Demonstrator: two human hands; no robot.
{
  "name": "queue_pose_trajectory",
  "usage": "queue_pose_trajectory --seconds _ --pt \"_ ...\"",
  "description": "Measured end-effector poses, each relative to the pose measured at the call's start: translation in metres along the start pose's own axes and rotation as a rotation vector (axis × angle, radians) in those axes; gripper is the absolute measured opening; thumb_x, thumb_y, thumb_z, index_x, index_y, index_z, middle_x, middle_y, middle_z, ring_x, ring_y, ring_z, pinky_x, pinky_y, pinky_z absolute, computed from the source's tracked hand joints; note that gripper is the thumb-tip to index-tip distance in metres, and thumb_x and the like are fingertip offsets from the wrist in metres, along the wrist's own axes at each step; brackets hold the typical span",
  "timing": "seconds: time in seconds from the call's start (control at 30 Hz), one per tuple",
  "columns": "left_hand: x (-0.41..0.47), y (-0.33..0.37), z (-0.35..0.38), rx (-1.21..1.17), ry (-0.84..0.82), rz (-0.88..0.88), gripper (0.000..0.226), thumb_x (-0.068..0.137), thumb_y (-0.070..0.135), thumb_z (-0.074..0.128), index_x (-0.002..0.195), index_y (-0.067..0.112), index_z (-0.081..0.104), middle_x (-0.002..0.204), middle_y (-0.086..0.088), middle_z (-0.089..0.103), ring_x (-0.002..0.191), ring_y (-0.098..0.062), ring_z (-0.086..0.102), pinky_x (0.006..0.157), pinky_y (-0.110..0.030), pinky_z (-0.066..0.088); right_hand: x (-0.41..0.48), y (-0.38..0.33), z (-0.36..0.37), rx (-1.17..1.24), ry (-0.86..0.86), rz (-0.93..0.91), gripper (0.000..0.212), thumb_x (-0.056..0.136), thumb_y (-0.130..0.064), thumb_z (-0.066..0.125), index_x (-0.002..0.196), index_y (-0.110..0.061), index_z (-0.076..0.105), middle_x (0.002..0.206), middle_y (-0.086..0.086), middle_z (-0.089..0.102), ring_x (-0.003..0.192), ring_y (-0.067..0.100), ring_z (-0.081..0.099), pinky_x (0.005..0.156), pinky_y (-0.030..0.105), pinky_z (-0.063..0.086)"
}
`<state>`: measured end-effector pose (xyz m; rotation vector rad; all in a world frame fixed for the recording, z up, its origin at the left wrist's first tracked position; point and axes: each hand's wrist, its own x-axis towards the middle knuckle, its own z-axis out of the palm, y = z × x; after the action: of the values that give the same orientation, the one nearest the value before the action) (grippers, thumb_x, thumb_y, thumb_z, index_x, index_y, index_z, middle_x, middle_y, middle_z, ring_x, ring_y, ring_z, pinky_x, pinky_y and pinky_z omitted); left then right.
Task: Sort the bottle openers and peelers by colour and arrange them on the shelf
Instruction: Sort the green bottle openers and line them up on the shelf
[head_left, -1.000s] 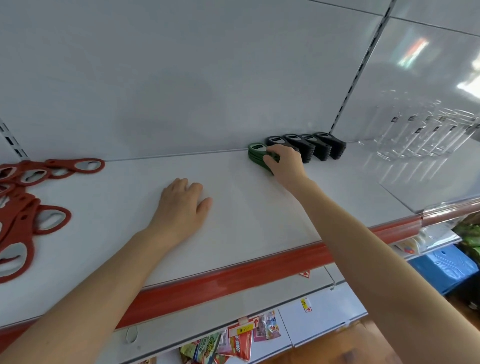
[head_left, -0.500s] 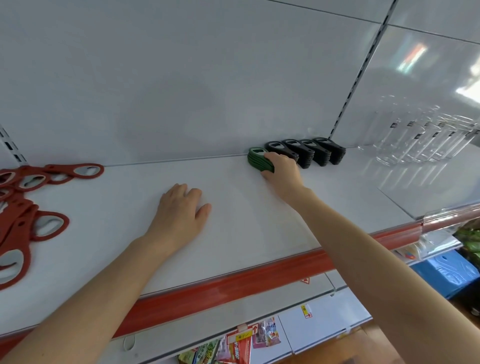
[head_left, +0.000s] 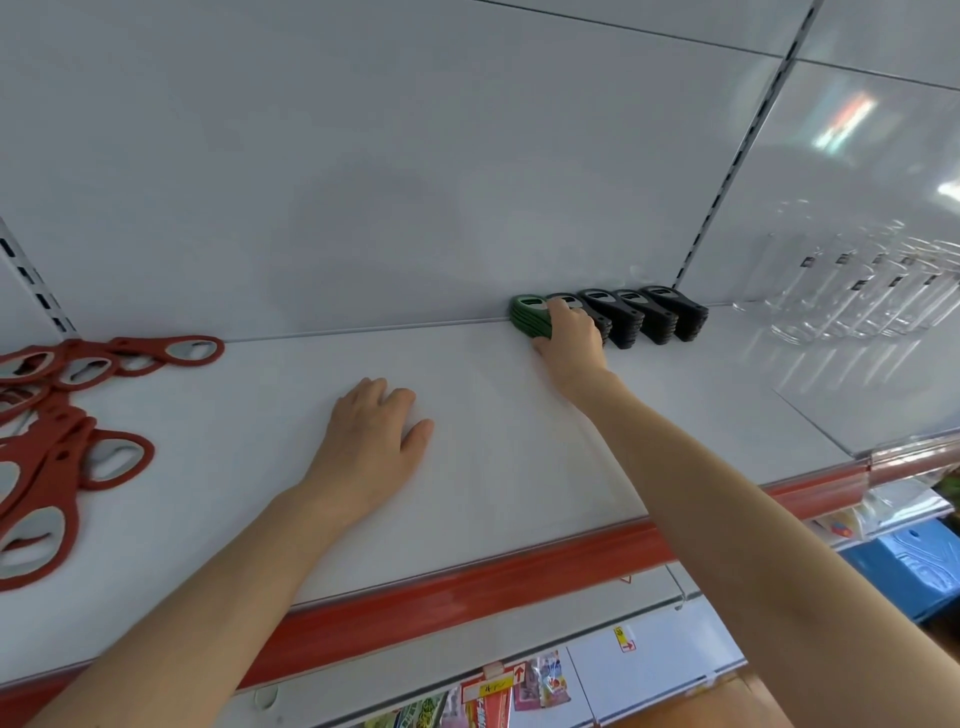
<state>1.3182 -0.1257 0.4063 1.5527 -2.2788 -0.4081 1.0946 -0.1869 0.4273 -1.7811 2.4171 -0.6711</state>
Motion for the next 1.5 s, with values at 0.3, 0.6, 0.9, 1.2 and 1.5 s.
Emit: queue_pose_trajectory --seconds 0.3,0.6,0.9,1.2,1.5 --pt "0.001 0.0 0.0 0.005 0.005 -0.003 0.041 0.096 0.032 0.042 0.127 0.006 0.048 0.14 -0.017 0.038 0.138 -0.029 0.023 0.112 -0.033 0.018 -0.008 0.005 -0.013 0.086 0.024 -0.028 0.033 0.091 -0.018 0.053 0.12 -0.002 0.051 0.116 0.017 0.058 0.106 0.033 0.052 0.08 0.033 0.038" --pt "0.0 0.001 0.0 0.004 0.0 -0.012 0.042 0.097 0.033 0.04 0.13 0.008 0.045 0.142 -0.014 0.036 0.139 -0.026 0.02 0.112 -0.031 0.015 -0.012 0.009 -0.017 0.094 -0.041 -0.033 0.042 0.09 -0.016 0.055 0.129 -0.007 0.046 0.122 0.015 0.055 0.112 0.031 0.05 0.082 0.032 0.041" --pt "0.0 0.001 0.0 0.003 0.01 -0.009 0.042 0.096 0.033 0.041 0.13 0.008 0.046 0.142 -0.014 0.036 0.139 -0.027 0.021 0.112 -0.03 0.015 -0.008 0.008 -0.01 0.091 -0.047 -0.055 0.044 0.087 -0.011 0.058 0.128 -0.003 0.044 0.121 0.018 0.054 0.113 0.032 0.048 0.081 0.032 0.038" --pt "0.001 0.001 0.0 -0.004 0.008 -0.01 0.043 0.096 0.033 0.041 0.131 0.008 0.045 0.144 -0.015 0.035 0.139 -0.026 0.02 0.113 -0.031 0.015 -0.014 0.01 -0.017 0.105 0.015 -0.026 0.035 0.089 -0.017 0.057 0.117 0.002 0.049 0.11 0.019 0.057 0.102 0.033 0.052 0.075 0.033 0.039" --pt "0.001 0.001 0.0 -0.005 0.006 -0.012 0.042 0.096 0.033 0.041 0.131 0.009 0.045 0.144 -0.014 0.034 0.14 -0.026 0.02 0.112 -0.031 0.015 -0.012 0.011 -0.015 0.087 0.046 -0.034 0.023 0.091 -0.017 0.052 0.103 0.004 0.055 0.099 0.018 0.061 0.094 0.035 0.055 0.072 0.034 0.04"
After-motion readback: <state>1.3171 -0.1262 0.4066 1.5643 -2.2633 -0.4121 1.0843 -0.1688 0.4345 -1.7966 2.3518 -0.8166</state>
